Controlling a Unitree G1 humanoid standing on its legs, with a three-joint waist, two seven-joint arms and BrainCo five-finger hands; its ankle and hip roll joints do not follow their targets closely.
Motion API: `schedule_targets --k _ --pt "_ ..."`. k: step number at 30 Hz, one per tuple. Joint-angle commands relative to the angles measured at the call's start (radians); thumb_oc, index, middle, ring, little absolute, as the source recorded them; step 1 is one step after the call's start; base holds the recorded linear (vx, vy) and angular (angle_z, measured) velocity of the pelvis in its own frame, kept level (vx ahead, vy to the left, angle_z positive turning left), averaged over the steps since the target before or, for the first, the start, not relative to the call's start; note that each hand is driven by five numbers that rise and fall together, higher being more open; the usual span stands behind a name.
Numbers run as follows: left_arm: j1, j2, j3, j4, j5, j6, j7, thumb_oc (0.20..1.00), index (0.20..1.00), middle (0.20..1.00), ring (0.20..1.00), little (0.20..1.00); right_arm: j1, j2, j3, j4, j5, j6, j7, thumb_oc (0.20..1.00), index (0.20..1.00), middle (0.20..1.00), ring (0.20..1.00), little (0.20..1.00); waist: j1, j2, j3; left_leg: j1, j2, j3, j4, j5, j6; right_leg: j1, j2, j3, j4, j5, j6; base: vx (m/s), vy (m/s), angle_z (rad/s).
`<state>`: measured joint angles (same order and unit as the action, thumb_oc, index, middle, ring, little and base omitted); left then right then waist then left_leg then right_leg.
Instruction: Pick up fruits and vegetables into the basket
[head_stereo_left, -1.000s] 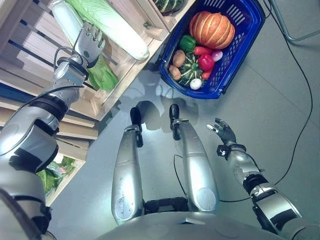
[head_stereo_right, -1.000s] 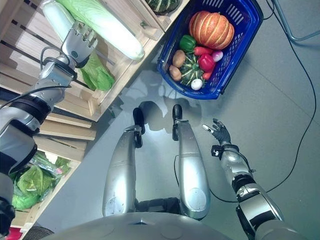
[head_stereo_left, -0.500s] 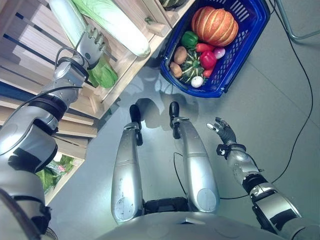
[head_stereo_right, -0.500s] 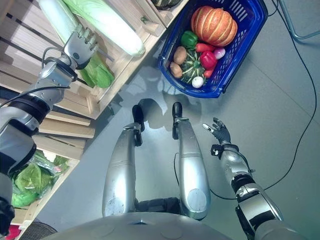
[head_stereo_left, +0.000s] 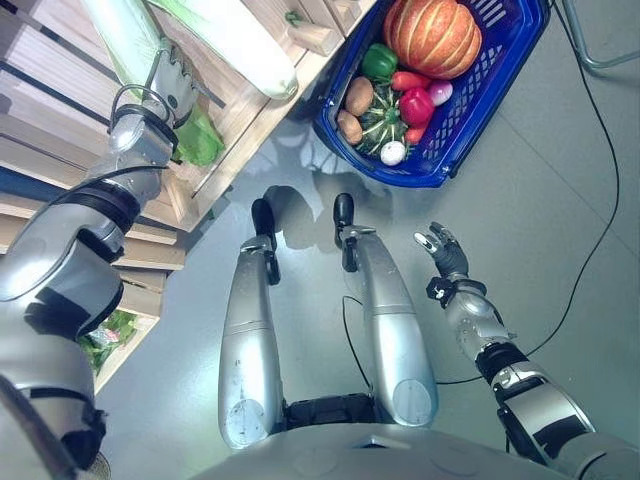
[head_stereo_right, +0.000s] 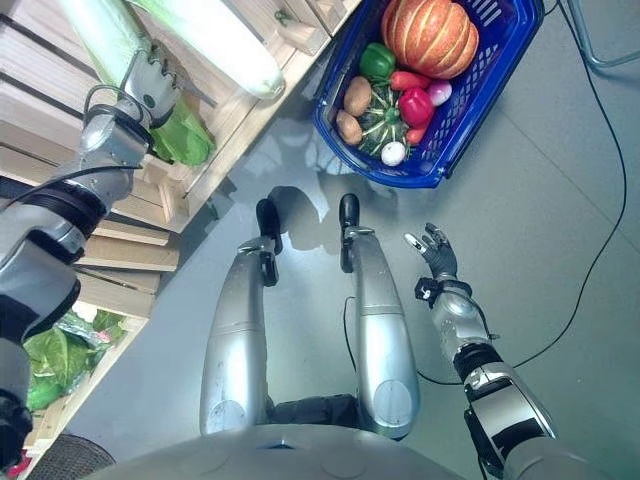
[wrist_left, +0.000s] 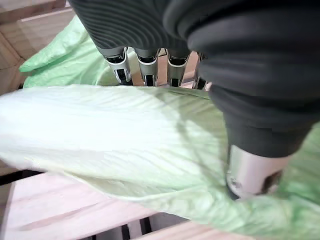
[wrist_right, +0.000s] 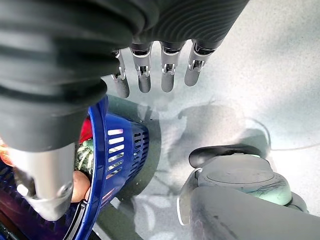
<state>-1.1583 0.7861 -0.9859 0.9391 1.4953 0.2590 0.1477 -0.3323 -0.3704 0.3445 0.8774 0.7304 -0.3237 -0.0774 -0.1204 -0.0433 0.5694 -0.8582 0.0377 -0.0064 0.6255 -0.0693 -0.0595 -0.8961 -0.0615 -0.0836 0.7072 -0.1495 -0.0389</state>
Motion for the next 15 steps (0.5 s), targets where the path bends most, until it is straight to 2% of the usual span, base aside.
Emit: schedule_targets --k 1,6,11,12,14,15 --pt "-0.051 -0.002 0.038 0.024 0.034 0.088 0.002 0.2 0.2 0.2 0.2 0.2 0.046 -0.014 -0.027 -0.04 0.04 -0.029 -0.006 1.0 1.0 1.0 1.0 1.0 -0.001 -0.013 -0.049 -0.043 -0.023 0.119 -0.001 -0.025 0.075 0.008 0.029 -0.014 -0.086 0.086 0.04 0.0 0.0 0.0" --pt "-0.06 -0.002 0.037 -0.006 0.037 0.111 -0.009 0.2 0.2 0.2 0.2 0.2 0.056 -0.014 -0.028 -0.063 0.044 -0.031 -0.005 1.0 1.0 1.0 1.0 1.0 -0.004 -0.011 -0.049 -0.05 -0.028 0.118 -0.006 -0.023 0.075 -0.001 0.033 -0.011 -0.088 0.088 0.041 0.0 0.0 0.0" --pt "-0.065 -0.009 0.045 -0.002 0.001 0.14 0.023 0.2 0.2 0.2 0.2 0.2 0.061 -0.012 -0.025 -0.071 0.045 -0.041 -0.002 1.0 1.0 1.0 1.0 1.0 -0.007 -0.012 -0.049 -0.049 -0.033 0.117 -0.012 -0.021 0.074 -0.001 0.039 -0.007 -0.097 0.092 0.042 0.0 -0.007 0.04" --pt "-0.055 -0.014 0.057 0.011 -0.108 0.191 0.072 0.2 0.2 0.2 0.2 0.2 0.065 -0.011 -0.022 -0.075 0.048 -0.041 -0.006 1.0 1.0 1.0 1.0 1.0 -0.006 -0.013 -0.049 -0.037 -0.035 0.116 -0.014 -0.025 0.073 0.01 0.04 -0.005 -0.097 0.087 0.042 0.0 0.0 0.0" --pt "-0.06 -0.014 0.06 0.023 -0.14 0.203 0.096 0.2 0.2 0.2 0.2 0.2 0.063 -0.011 -0.022 -0.073 0.049 -0.045 -0.003 1.0 1.0 1.0 1.0 1.0 -0.006 -0.013 -0.049 -0.038 -0.035 0.116 -0.017 -0.021 0.073 0.009 0.042 -0.004 -0.1 0.091 0.041 0.0 0.0 0.0" --pt "-0.042 -0.023 0.089 0.052 -0.316 0.252 0.199 0.2 0.2 0.2 0.2 0.2 0.065 -0.005 -0.018 -0.074 0.044 -0.047 -0.006 1.0 1.0 1.0 1.0 1.0 -0.003 -0.014 -0.049 -0.031 -0.036 0.112 -0.014 -0.026 0.073 0.016 0.043 -0.003 -0.094 0.084 0.044 0.0 0.0 0.0"
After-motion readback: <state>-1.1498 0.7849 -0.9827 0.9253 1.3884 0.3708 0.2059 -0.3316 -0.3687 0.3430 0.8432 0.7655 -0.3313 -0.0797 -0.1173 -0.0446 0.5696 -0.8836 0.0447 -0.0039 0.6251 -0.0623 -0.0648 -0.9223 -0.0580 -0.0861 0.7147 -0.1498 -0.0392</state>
